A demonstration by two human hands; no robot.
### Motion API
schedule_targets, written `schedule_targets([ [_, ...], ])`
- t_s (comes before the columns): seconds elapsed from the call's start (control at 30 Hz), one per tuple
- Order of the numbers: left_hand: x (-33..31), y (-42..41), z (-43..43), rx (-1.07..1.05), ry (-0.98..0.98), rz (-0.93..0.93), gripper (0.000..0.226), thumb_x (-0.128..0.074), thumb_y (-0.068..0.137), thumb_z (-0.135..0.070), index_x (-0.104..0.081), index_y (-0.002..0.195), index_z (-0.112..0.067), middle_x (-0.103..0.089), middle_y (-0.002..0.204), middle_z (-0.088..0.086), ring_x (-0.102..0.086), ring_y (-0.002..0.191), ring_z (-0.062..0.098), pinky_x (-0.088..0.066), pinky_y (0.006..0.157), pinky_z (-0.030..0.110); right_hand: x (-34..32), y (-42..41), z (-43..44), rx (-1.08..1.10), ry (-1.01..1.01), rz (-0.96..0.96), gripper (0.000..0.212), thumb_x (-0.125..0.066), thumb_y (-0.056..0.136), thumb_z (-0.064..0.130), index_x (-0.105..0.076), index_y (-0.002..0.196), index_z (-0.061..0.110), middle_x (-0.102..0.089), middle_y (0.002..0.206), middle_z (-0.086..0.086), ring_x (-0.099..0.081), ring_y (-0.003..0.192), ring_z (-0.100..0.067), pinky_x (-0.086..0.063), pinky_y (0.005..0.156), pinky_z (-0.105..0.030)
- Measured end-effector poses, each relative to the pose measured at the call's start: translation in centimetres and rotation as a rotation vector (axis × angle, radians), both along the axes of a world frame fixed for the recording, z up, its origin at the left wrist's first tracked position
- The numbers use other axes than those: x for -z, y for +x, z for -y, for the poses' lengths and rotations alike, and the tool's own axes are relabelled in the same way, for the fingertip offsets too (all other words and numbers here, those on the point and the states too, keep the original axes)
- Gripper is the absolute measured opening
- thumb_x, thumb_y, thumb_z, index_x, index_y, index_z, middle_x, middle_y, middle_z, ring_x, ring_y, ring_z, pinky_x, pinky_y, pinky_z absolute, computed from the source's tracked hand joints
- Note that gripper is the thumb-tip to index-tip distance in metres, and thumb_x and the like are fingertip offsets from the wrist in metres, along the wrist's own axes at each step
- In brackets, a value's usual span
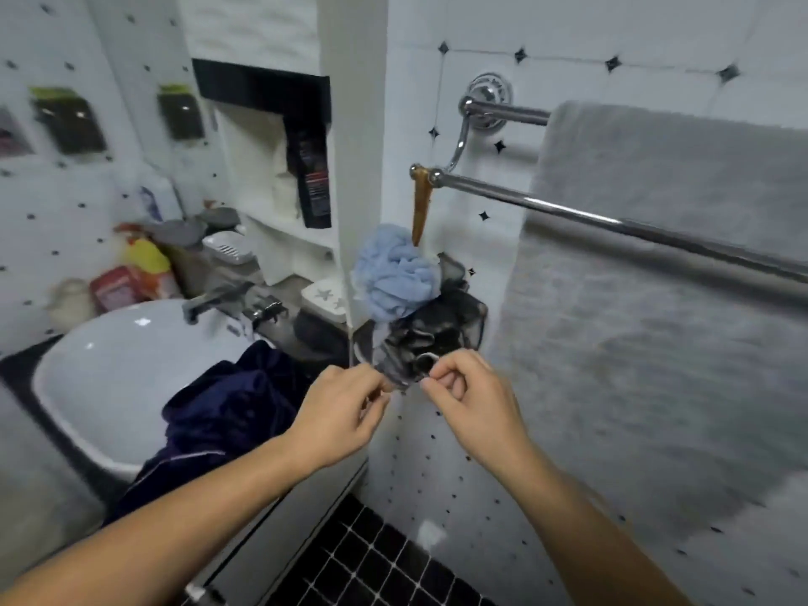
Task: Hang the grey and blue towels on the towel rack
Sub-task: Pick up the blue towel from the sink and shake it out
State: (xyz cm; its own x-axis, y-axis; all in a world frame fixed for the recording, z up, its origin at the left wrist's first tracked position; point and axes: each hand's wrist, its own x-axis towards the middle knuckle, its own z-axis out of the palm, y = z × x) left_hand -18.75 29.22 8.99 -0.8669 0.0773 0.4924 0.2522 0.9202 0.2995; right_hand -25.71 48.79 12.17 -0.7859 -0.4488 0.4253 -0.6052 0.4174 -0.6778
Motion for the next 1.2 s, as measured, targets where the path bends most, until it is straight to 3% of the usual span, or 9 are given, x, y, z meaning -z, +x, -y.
schedule_targets([
  [0.27, 9.4, 10.4, 17.8, -0.591, -0.032, 0.442, 0.027, -0.06, 0.081, -0.016, -0.064, 0.108, -0.014, -0.065, 0.102, 0.01, -0.061, 0.096, 0.035, -0.047, 0.077, 0.042, 10.3, 2.8, 14.3, -0.334, 0.255, 0.33, 0.008, -0.064, 0.083, 0.039, -0.059, 0.086, 0.034, -0.061, 0.085, 0.011, -0.058, 0.075, -0.003, -0.053, 0.071, -0.033],
  [0.37, 12.2, 11.7, 23.2, -0.616, -0.051, 0.583, 0.043, -0.06, 0.081, -0.029, -0.057, 0.122, -0.019, -0.06, 0.118, 0.008, -0.058, 0.107, 0.032, -0.046, 0.088, 0.041, 12.5, 2.8, 19.3, -0.347, 0.33, 0.374, 0.008, -0.062, 0.083, 0.04, -0.054, 0.082, 0.038, -0.06, 0.081, 0.011, -0.058, 0.072, -0.004, -0.053, 0.068, -0.035],
  [0.53, 18.0, 11.1, 29.5, -0.442, -0.114, 0.968, 0.085, -0.061, 0.076, -0.057, -0.027, 0.147, -0.027, -0.035, 0.146, 0.01, -0.044, 0.128, 0.032, -0.041, 0.1, 0.044, 16.9, 3.3, 26.9, -0.267, 0.461, 0.454, 0.017, -0.066, 0.084, 0.039, -0.051, 0.087, 0.046, -0.06, 0.087, 0.018, -0.057, 0.076, 0.002, -0.039, 0.063, -0.013],
  [0.67, 20.0, 9.4, 32.1, -0.396, -0.085, 0.88, 0.048, -0.059, 0.083, -0.045, -0.049, 0.127, -0.028, -0.051, 0.124, 0.005, -0.053, 0.113, 0.027, -0.042, 0.088, 0.04, 19.9, 4.7, 31.1, -0.236, 0.668, 0.519, 0.047, -0.071, 0.082, 0.04, -0.055, 0.123, 0.027, -0.055, 0.112, 0.006, -0.056, 0.1, -0.013, -0.046, 0.084, -0.024],
  [0.77, 19.0, 8.1, 33.1, -0.331, 0.269, 0.86, 0.01, -0.061, 0.087, -0.038, -0.06, 0.093, -0.029, -0.055, 0.105, 0.0, -0.058, 0.098, 0.024, -0.046, 0.086, 0.037, 20.7, 6.1, 32.8, -0.212, 0.85, 0.377, 0.072, -0.072, 0.077, 0.046, -0.041, 0.14, 0.027, -0.045, 0.129, 0.0, -0.046, 0.12, -0.022, -0.042, 0.1, -0.036],
  [0.87, 17.2, 6.8, 33.2, -0.207, 0.602, 0.804, 0.021, -0.063, 0.09, -0.026, -0.052, 0.073, -0.032, -0.055, 0.087, -0.005, -0.058, 0.084, 0.017, -0.047, 0.082, 0.034, 20.6, 6.6, 33.8, -0.137, 0.877, 0.254, 0.079, -0.068, 0.079, 0.047, -0.032, 0.146, 0.03, -0.039, 0.134, -0.001, -0.043, 0.123, -0.024, -0.04, 0.102, -0.038],
  [1.03, 12.3, 4.0, 30.9, -0.065, 0.878, 0.623, 0.015, -0.06, 0.092, -0.01, -0.055, 0.084, -0.021, -0.053, 0.086, 0.003, -0.051, 0.081, 0.015, -0.045, 0.081, 0.035, 18.1, 6.3, 33.7, -0.008, 0.515, 0.334, 0.054, -0.066, 0.085, 0.042, -0.05, 0.135, 0.028, -0.048, 0.121, 0.003, -0.05, 0.109, -0.016, -0.042, 0.093, -0.033],
  [1.13, 8.8, 1.9, 27.9, 0.013, 0.759, 0.468, 0.003, -0.062, 0.09, -0.011, -0.06, 0.088, -0.01, -0.054, 0.089, 0.009, -0.053, 0.083, 0.021, -0.043, 0.078, 0.031, 14.8, 6.1, 31.7, 0.092, -0.01, 0.55, 0.013, -0.061, 0.092, 0.021, -0.067, 0.095, 0.032, -0.065, 0.088, 0.006, -0.061, 0.081, -0.007, -0.046, 0.073, -0.028],
  [1.2, 6.6, 0.7, 25.1, 0.058, 0.653, 0.39, 0.013, -0.059, 0.091, -0.018, -0.06, 0.089, -0.005, -0.059, 0.087, 0.012, -0.055, 0.085, 0.029, -0.044, 0.08, 0.04, 12.1, 5.8, 29.4, 0.178, -0.314, 0.671, 0.024, -0.06, 0.093, 0.014, -0.07, 0.079, 0.031, -0.069, 0.075, 0.004, -0.063, 0.069, -0.009, -0.049, 0.065, -0.028],
])
